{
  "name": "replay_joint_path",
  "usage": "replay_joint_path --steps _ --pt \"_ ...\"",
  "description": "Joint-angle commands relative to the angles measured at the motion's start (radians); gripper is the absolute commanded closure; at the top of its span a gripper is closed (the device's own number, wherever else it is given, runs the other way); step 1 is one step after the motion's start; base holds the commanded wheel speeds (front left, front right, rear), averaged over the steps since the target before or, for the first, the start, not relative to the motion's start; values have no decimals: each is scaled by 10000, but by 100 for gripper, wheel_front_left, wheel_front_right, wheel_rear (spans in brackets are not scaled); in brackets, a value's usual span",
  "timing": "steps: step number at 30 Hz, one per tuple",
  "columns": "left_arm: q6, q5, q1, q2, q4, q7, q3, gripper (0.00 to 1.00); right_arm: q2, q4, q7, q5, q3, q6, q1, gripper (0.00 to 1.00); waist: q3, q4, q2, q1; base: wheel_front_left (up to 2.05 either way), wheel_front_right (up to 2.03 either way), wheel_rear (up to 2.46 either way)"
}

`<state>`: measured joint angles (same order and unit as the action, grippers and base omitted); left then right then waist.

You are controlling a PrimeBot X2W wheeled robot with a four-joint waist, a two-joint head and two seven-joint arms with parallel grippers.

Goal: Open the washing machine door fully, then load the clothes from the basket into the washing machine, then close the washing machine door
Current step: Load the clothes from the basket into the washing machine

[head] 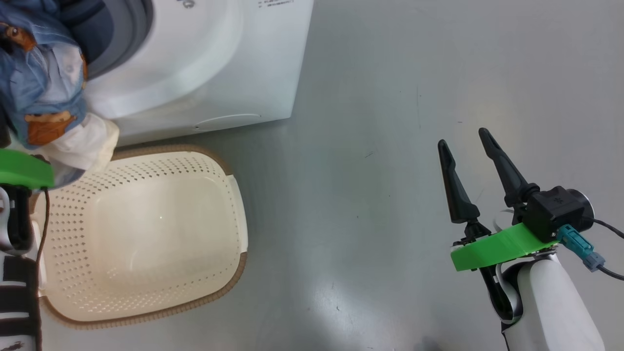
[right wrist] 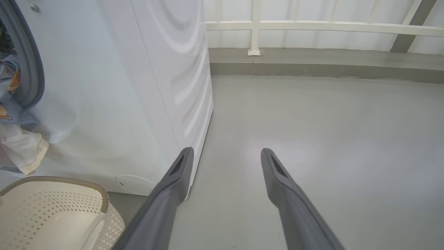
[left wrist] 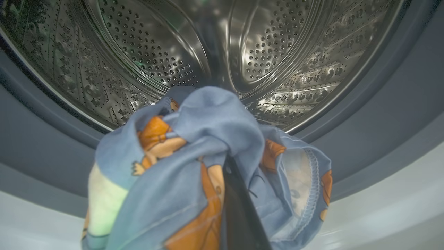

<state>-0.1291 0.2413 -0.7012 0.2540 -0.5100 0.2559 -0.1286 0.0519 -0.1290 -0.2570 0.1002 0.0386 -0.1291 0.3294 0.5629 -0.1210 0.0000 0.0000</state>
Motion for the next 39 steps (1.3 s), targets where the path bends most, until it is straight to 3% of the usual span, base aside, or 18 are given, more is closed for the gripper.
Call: replay_joint_path --steps 1,12,22,31,39 --pt "-13 -134 1 478 316 59 -245 100 -17 194 -48 113 258 -16 -244 0 8 -33 0 0 0 0 0" --pt "-14 604 -1721 1501 -101 35 841 100 -17 272 -48 353 426 -16 -271 0 449 -470 0 0 0 0 0" --pt "-15 1740 -4469 3174 -717 -803 2588 100 -17 443 -48 615 507 -16 -178 0 1304 -827 0 0 0 0 0" --pt "-15 2460 -7367 4165 -1743 -937 3416 100 -17 553 -48 1081 988 -16 122 0 2100 -1263 0 0 0 0 0" --pt "1 2106 -8783 4212 -3123 -123 3556 100 -17 573 -48 1261 1188 -16 199 0 2373 -1423 0 0 0 0 0"
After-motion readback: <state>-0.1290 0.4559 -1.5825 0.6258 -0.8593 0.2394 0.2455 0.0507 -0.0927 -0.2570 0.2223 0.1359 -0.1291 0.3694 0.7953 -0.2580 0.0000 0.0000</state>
